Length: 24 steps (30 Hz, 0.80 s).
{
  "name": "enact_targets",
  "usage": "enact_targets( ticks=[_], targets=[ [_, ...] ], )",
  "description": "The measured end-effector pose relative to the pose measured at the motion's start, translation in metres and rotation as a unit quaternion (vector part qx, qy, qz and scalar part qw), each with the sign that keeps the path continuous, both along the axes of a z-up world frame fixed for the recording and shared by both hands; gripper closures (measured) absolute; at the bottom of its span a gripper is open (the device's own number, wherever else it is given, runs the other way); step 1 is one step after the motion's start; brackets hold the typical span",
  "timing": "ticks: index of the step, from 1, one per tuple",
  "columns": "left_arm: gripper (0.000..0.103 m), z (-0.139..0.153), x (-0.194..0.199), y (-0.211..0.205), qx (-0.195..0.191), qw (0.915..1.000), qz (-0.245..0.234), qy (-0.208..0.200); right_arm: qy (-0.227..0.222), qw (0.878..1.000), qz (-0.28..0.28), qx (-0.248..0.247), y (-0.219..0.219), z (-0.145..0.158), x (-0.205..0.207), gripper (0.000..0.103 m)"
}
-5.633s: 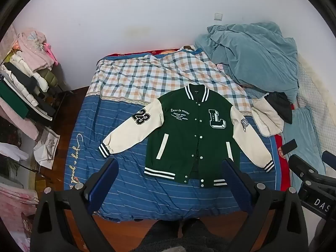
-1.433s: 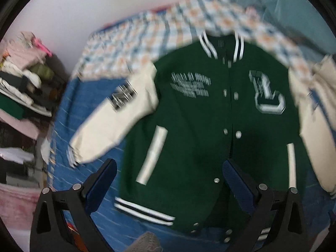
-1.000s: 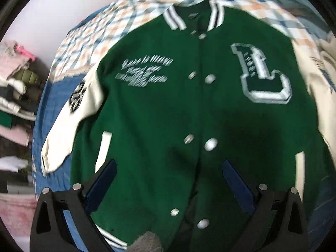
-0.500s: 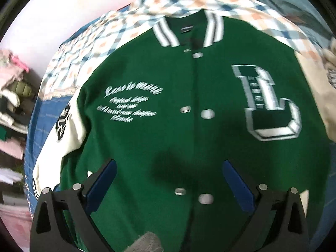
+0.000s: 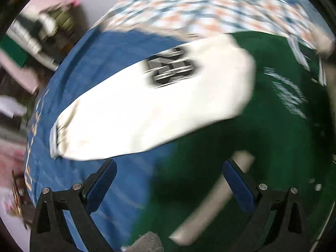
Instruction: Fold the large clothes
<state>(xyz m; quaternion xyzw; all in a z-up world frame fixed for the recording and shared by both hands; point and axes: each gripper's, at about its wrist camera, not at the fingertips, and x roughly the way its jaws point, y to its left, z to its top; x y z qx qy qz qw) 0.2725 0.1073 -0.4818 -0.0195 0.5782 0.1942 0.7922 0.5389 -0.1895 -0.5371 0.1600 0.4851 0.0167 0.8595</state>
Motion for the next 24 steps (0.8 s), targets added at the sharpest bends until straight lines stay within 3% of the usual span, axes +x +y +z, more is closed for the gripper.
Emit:
enact_targets(
  ticks=[3,5,7,8,9,10,11,13,16,17,19,20,21,22,24],
  targets=[
    [0.000,-0.011,-0.022,0.050,0.000,0.9994,0.033,0.013,0.049,0.994,0.076,-0.062,0.094,-0.069,0.005,0.088],
    [0.000,-0.018,-0.036,0.079,-0.009,0.9981,0.056,0.023,0.102,0.983,0.123,-0.085,0.140,-0.110,-0.002,0.084],
    [0.000,-0.021,-0.050,0.105,-0.041,0.9955,0.083,0.020,0.123,0.973,0.152,-0.122,0.167,-0.126,-0.021,0.077],
    [0.000,-0.021,-0.059,0.118,-0.062,0.9929,0.100,0.014,0.119,0.973,0.157,-0.122,0.169,-0.122,-0.029,0.064],
    [0.001,-0.022,-0.065,0.130,-0.087,0.9891,0.118,0.005,0.118,0.975,0.160,-0.104,0.166,-0.114,-0.036,0.041],
    [0.001,-0.023,-0.069,0.139,-0.113,0.9846,0.134,-0.004,0.115,0.979,0.156,-0.067,0.157,-0.101,-0.046,0.030],
    [0.001,-0.025,-0.074,0.152,-0.141,0.9775,0.156,-0.016,0.110,0.982,0.152,-0.040,0.150,-0.091,-0.054,0.024],
    [0.001,-0.034,-0.078,0.175,-0.196,0.9595,0.199,-0.038,0.102,0.985,0.142,0.000,0.130,-0.064,-0.070,0.024],
    [0.001,-0.059,-0.073,0.203,-0.266,0.9248,0.266,-0.059,0.107,0.987,0.116,0.015,0.110,-0.048,-0.089,0.024],
    [0.001,-0.064,-0.070,0.208,-0.275,0.9173,0.281,-0.065,0.111,0.988,0.102,0.023,0.102,-0.049,-0.097,0.024],
    [0.014,-0.078,-0.061,0.233,-0.286,0.8985,0.323,-0.081,0.115,0.989,0.081,0.046,0.090,-0.046,-0.096,0.024],
    [0.030,-0.081,-0.056,0.242,-0.287,0.8921,0.338,-0.085,0.117,0.989,0.068,0.067,0.086,-0.052,-0.097,0.024],
    [0.047,-0.083,-0.052,0.253,-0.283,0.8890,0.350,-0.086,0.119,0.988,0.057,0.082,0.080,-0.049,-0.092,0.027],
    [0.057,-0.083,-0.047,0.263,-0.272,0.8874,0.362,-0.088,0.117,0.987,0.045,0.103,0.077,-0.054,-0.089,0.028],
    [0.084,-0.076,-0.034,0.282,-0.252,0.8904,0.363,-0.108,0.116,0.985,0.025,0.129,0.069,-0.050,-0.083,0.028]
  ],
)
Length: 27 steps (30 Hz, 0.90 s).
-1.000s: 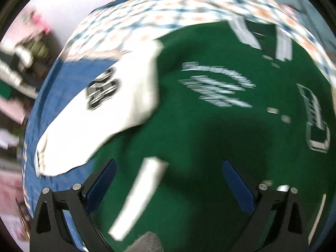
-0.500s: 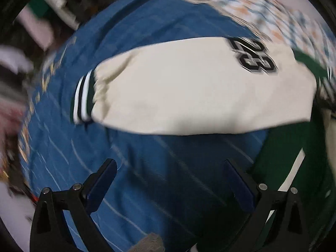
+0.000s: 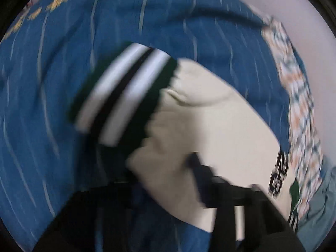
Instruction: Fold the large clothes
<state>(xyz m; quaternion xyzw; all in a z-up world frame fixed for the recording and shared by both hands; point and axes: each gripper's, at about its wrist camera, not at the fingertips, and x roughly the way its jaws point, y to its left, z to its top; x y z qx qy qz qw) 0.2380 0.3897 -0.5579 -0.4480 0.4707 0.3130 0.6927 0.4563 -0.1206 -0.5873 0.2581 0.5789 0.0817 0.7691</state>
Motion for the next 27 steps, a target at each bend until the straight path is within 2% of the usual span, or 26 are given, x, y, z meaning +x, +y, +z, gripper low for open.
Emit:
enact_targets(
  ticks=[2,4,5,6,7,10,12,14,16,17,18,19,20,22,23,25,27],
  targets=[
    [0.091,0.010,0.020,0.015,0.025,0.9996,-0.009,-0.011,-0.004,1.000,-0.016,0.018,0.005,-0.006,0.011,0.029],
    [0.093,0.020,0.039,0.023,0.051,0.9982,-0.027,-0.017,-0.008,0.998,-0.032,0.046,0.014,-0.011,0.024,0.039],
    [0.095,0.029,0.054,0.026,0.072,0.9962,-0.045,-0.019,-0.008,0.997,-0.039,0.061,0.022,-0.016,0.033,0.052],
    [0.096,0.035,0.064,0.030,0.089,0.9942,-0.058,-0.021,-0.005,0.997,-0.039,0.067,0.031,-0.019,0.041,0.054],
    [0.096,0.041,0.072,0.030,0.102,0.9923,-0.068,-0.023,-0.002,0.997,-0.037,0.070,0.041,-0.024,0.050,0.055],
    [0.097,0.066,0.090,0.029,0.144,0.9845,-0.095,-0.033,0.037,0.996,0.016,0.083,0.091,-0.055,0.081,0.059],
    [0.098,0.084,0.098,0.025,0.169,0.9790,-0.107,-0.039,0.051,0.997,0.047,0.045,0.111,-0.064,0.088,0.059],
    [0.098,0.100,0.096,0.017,0.193,0.9730,-0.118,-0.045,0.045,0.996,0.070,0.020,0.118,-0.052,0.086,0.058],
    [0.099,0.119,0.094,0.007,0.223,0.9648,-0.128,-0.053,0.041,0.997,0.069,0.003,0.112,-0.035,0.078,0.040],
    [0.099,0.127,0.094,0.002,0.237,0.9609,-0.133,-0.055,0.033,0.997,0.064,-0.018,0.107,-0.024,0.071,0.024],
    [0.099,0.139,0.094,-0.007,0.254,0.9553,-0.139,-0.060,0.023,0.996,0.058,-0.055,0.101,-0.013,0.063,0.019],
    [0.099,0.148,0.090,-0.013,0.267,0.9511,-0.142,-0.064,0.018,0.992,0.053,-0.115,0.096,-0.005,0.057,0.019],
    [0.099,0.162,0.090,-0.025,0.289,0.9435,-0.148,-0.069,0.017,0.981,0.047,-0.185,0.093,0.000,0.052,0.018],
    [0.100,0.182,0.091,-0.044,0.315,0.9326,-0.159,-0.078,0.022,0.964,0.041,-0.262,0.085,0.001,0.049,0.016],
    [0.100,0.196,0.092,-0.058,0.333,0.9241,-0.168,-0.084,0.033,0.958,0.036,-0.282,0.077,-0.004,0.047,0.016],
    [0.100,0.211,0.096,-0.079,0.355,0.9115,-0.187,-0.090,0.052,0.961,0.030,-0.271,0.064,-0.013,0.047,0.016],
    [0.100,0.230,0.103,-0.114,0.379,0.8932,-0.219,-0.101,0.058,0.962,0.022,-0.265,0.050,-0.017,0.045,0.016]
  ],
)
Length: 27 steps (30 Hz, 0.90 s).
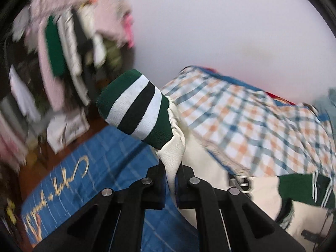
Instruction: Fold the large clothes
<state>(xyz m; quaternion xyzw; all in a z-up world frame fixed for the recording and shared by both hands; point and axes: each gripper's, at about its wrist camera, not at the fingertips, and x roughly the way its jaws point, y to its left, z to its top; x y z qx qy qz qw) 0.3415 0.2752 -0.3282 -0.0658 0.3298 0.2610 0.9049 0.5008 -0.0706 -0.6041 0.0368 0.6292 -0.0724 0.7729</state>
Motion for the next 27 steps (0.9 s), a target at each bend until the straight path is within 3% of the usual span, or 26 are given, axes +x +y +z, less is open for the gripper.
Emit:
enact_targets(
  ticks=[7,12,15,20,23,25,27],
  targets=[
    [0.100,0.034,0.032,-0.135,0.030,0.9918,-0.123,-0.014,-0.012,0.999,-0.038,0.026,-0.069,-0.002,-0.014,0.016],
    [0.101,0.025,0.056,-0.259,-0.004,0.9749,-0.223,-0.001,-0.014,0.994,-0.096,0.045,-0.152,0.000,-0.040,0.016],
    [0.101,0.011,0.065,-0.338,-0.029,0.9595,-0.280,0.015,-0.011,0.990,-0.135,0.051,-0.213,-0.003,-0.062,0.016],
    [0.101,-0.052,0.065,-0.485,-0.028,0.9168,-0.389,0.086,-0.004,0.981,-0.189,0.045,-0.304,-0.012,-0.107,0.016],
    [0.100,-0.097,0.054,-0.541,-0.015,0.8950,-0.422,0.144,0.006,0.975,-0.217,0.050,-0.355,-0.022,-0.138,0.015],
    [0.100,-0.120,0.046,-0.560,-0.006,0.8859,-0.430,0.173,0.011,0.972,-0.227,0.056,-0.378,-0.027,-0.152,0.015],
    [0.097,-0.142,0.042,-0.573,0.017,0.8843,-0.423,0.197,0.012,0.970,-0.230,0.073,-0.397,-0.031,-0.168,0.015]
  ],
)
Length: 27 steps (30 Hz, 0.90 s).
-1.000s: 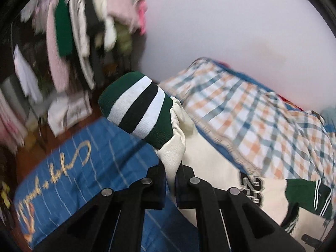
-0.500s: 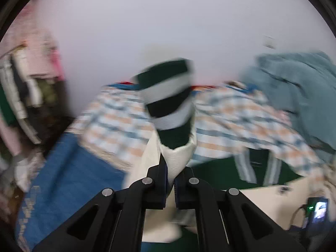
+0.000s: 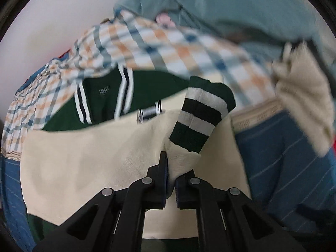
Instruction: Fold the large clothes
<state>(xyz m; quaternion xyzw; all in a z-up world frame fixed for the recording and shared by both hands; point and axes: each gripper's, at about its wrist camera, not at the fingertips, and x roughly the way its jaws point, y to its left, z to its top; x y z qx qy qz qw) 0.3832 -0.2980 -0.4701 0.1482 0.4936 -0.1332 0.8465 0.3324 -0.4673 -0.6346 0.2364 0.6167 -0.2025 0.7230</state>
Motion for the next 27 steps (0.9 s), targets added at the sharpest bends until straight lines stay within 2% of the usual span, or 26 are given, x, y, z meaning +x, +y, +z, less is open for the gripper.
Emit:
enact_targets(
  ticks=[2,4,5,7,8,13,16,17,18,20,23,25,27],
  targets=[
    [0.095,-0.008,-0.006,-0.003,0.018,0.9998,0.000,0.008,-0.008,1.000,0.001,0.020,-0.014,-0.001,-0.012,0.015],
    [0.084,-0.012,-0.007,0.000,0.026,0.9995,0.001,0.016,-0.021,0.999,0.010,0.042,-0.024,0.000,-0.023,0.015],
    [0.069,-0.011,-0.007,0.003,0.022,0.9995,0.004,0.023,-0.031,0.998,0.017,0.057,-0.029,0.002,-0.029,0.015],
    [0.019,-0.012,-0.004,0.006,0.008,0.9994,0.008,0.034,-0.043,0.996,0.027,0.080,-0.035,0.005,-0.038,0.015],
    [0.000,-0.009,-0.005,0.008,-0.002,0.9994,0.010,0.034,-0.049,0.994,0.035,0.093,-0.037,0.006,-0.043,0.015],
    [0.000,0.013,-0.019,0.027,-0.018,0.9991,0.028,0.026,-0.043,0.990,0.044,0.126,-0.034,0.009,-0.062,0.015],
    [0.000,0.031,-0.032,0.070,-0.029,0.9966,0.073,0.025,-0.049,0.987,0.044,0.147,-0.032,0.012,-0.064,0.015],
    [0.000,0.037,-0.044,0.096,-0.030,0.9939,0.103,0.027,-0.050,0.986,0.048,0.151,-0.030,0.012,-0.065,0.015],
    [0.000,0.039,-0.050,0.117,-0.021,0.9917,0.124,0.028,-0.050,0.985,0.057,0.152,-0.026,0.014,-0.065,0.015],
    [0.000,0.037,-0.069,0.162,0.023,0.9854,0.167,0.022,-0.046,0.985,0.076,0.148,-0.013,0.012,-0.051,0.015],
    [0.000,0.028,-0.092,0.226,0.098,0.9698,0.223,0.017,-0.037,0.984,0.114,0.135,-0.001,0.002,-0.026,0.017],
    [0.000,0.017,-0.103,0.264,0.133,0.9576,0.254,0.024,-0.028,0.982,0.141,0.121,0.008,-0.008,-0.011,0.037],
    [0.000,0.004,-0.110,0.294,0.158,0.9461,0.280,0.039,-0.013,0.979,0.178,0.103,0.023,-0.021,0.007,0.087]
  ],
)
